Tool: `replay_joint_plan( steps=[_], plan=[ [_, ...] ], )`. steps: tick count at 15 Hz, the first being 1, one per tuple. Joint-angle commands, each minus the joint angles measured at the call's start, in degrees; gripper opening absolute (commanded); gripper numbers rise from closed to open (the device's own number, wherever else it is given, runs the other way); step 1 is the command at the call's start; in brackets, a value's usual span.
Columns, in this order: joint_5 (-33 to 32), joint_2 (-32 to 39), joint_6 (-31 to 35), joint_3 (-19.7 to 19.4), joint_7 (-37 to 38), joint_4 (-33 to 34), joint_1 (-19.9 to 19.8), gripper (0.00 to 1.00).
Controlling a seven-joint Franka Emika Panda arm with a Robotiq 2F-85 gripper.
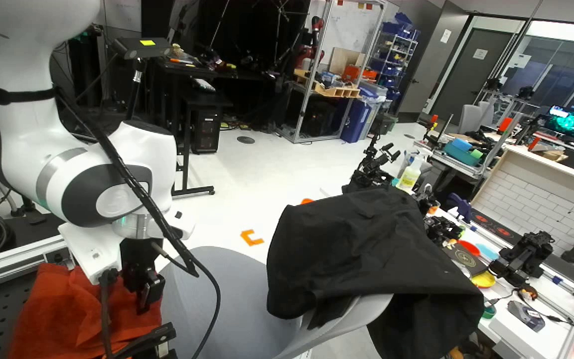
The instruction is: Put the black clothing on the backrest of the chair then put the red towel on the backrest.
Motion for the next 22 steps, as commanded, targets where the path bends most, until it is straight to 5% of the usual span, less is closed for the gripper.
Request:
replay_joint_plan(
  steps=[1, 6, 15, 22],
  plan=[
    [-3.38, 0.83, 1.28, -1.62, 1.93, 0.02, 1.15, 0.27],
    [-4.71, -0.23, 0.6, -1.42, 2.48, 0.38, 0.77, 0.0],
    [-0.34, -10.63, -4.21, 1.96, -1.68, 1.89, -2.95, 0.03],
    [13.0, -26.75, -11.94, -4.62, -16.39, 2.83, -2.49, 0.03]
  ],
)
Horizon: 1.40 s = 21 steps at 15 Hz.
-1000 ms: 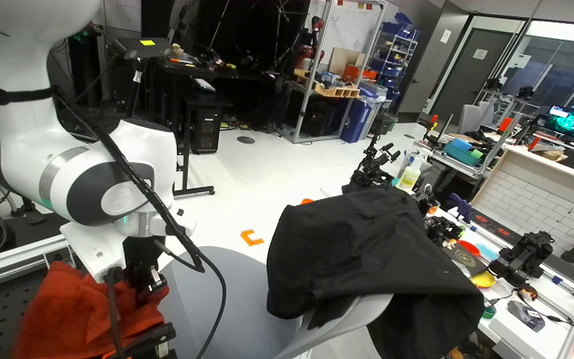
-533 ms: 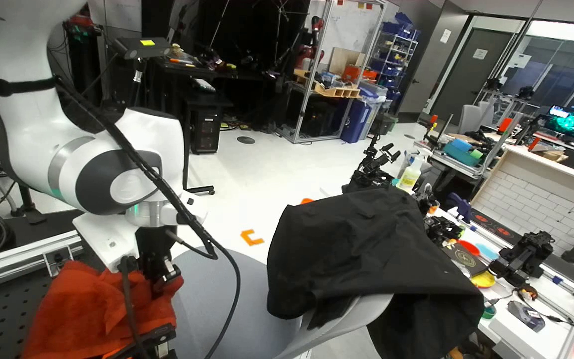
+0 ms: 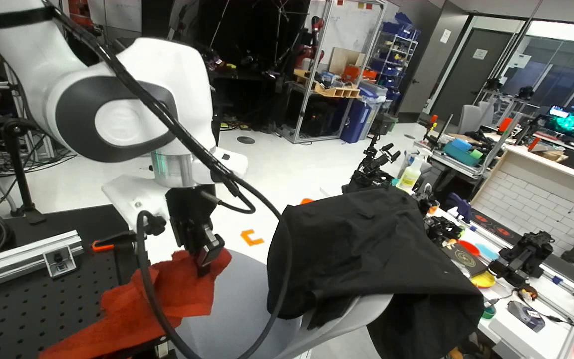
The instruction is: Put the black clothing on the backrest of the chair then put the red towel on the backrest.
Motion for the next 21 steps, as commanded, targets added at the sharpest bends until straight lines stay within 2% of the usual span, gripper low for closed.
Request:
replay_joint_plan(
  steps=[1, 5, 7, 12, 16, 21],
  plan=[
    [5.14, -8.87, -6.43, -2.97, -7.39, 1.14, -0.14, 0.03],
    [5.27, -14.59, -10.44, -4.14, -9.33, 4.89, -1.7, 0.03],
    [4.6, -14.6, -11.04, -3.79, -9.17, 8.0, -2.36, 0.03],
    [4.48, -3.59, -8.83, -4.69, -11.3, 19.57, -2.64, 0.03],
    [5.95, 7.04, -10.68, -6.66, -14.38, 33.06, -2.57, 0.03],
    [9.3, 12.12, -14.8, -8.47, -18.94, 46.76, -2.65, 0.03]
  ],
)
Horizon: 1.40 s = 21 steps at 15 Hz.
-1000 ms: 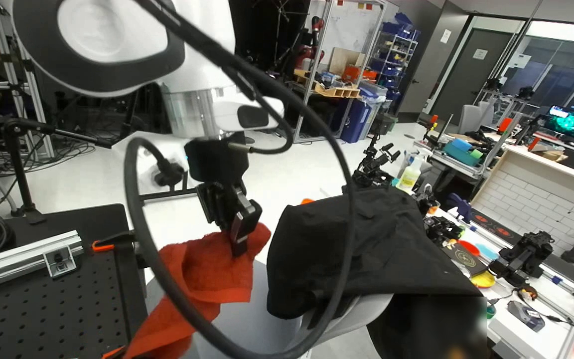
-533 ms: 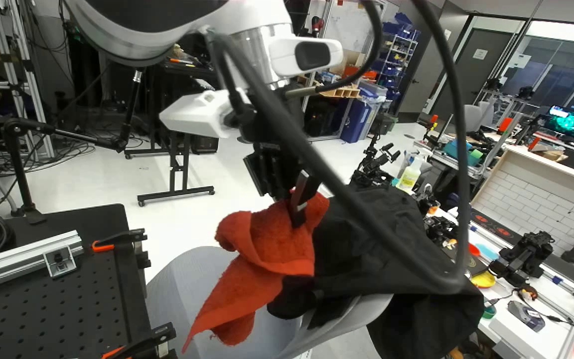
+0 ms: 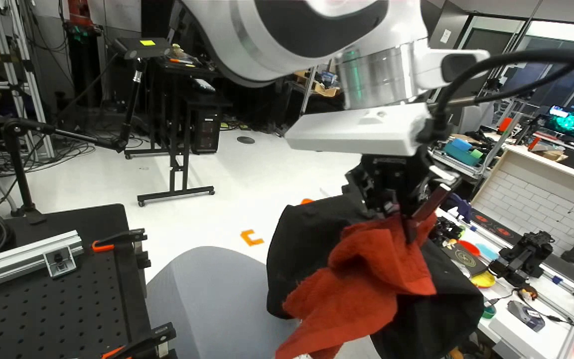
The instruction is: Put the black clothing on the backrest of the chair then put the red towel on the backrest.
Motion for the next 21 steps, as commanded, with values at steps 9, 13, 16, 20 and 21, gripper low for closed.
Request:
replay_joint_plan(
  steps=[9, 13, 16, 20, 21],
  plan=[
    [3.2, 2.64, -0.05, -0.79, -6.4, 11.29, 0.16, 0.03],
    [4.76, 5.95, -1.04, -0.67, -8.1, 16.38, -0.37, 0.03],
    [5.22, 8.14, -3.11, -0.35, -8.68, 22.3, -0.22, 0.03],
    [5.58, 10.65, -6.1, 0.3, -9.38, 31.08, 0.36, 0.03],
    [5.8, 11.41, -6.85, 0.63, -9.48, 33.39, 0.64, 0.03]
  ],
)
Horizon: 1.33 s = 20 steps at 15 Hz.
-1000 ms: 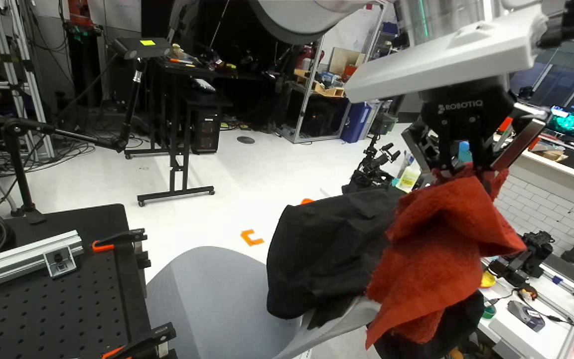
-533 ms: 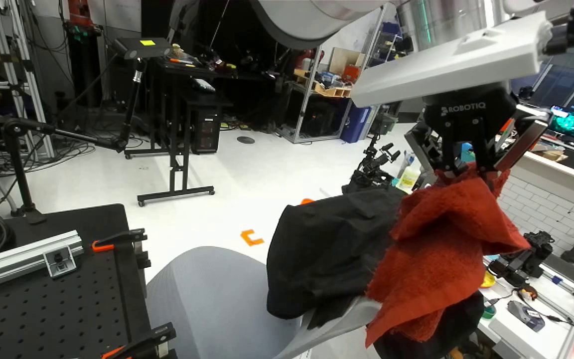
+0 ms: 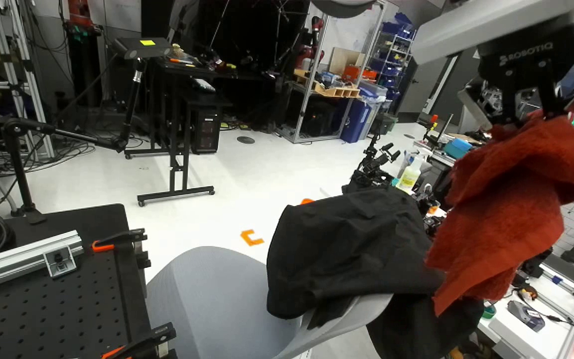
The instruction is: Put the black clothing on the backrest of the chair then put the red towel on the backrest.
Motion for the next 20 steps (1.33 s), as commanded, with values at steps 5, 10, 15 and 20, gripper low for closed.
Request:
replay_joint_plan(
  steps=[5, 10, 15, 20],
  plan=[
    [1.49, 5.07, -5.55, 3.26, 0.0, 12.56, 4.13, 0.03],
    [-0.07, 9.18, -4.05, 5.41, 3.92, 10.8, 10.06, 0.03],
    [0.37, 10.57, -5.14, 4.56, 5.76, 8.77, 11.17, 0.03],
    [0.36, 3.85, -4.89, 3.0, 6.34, 1.83, 9.32, 0.03]
  ],
)
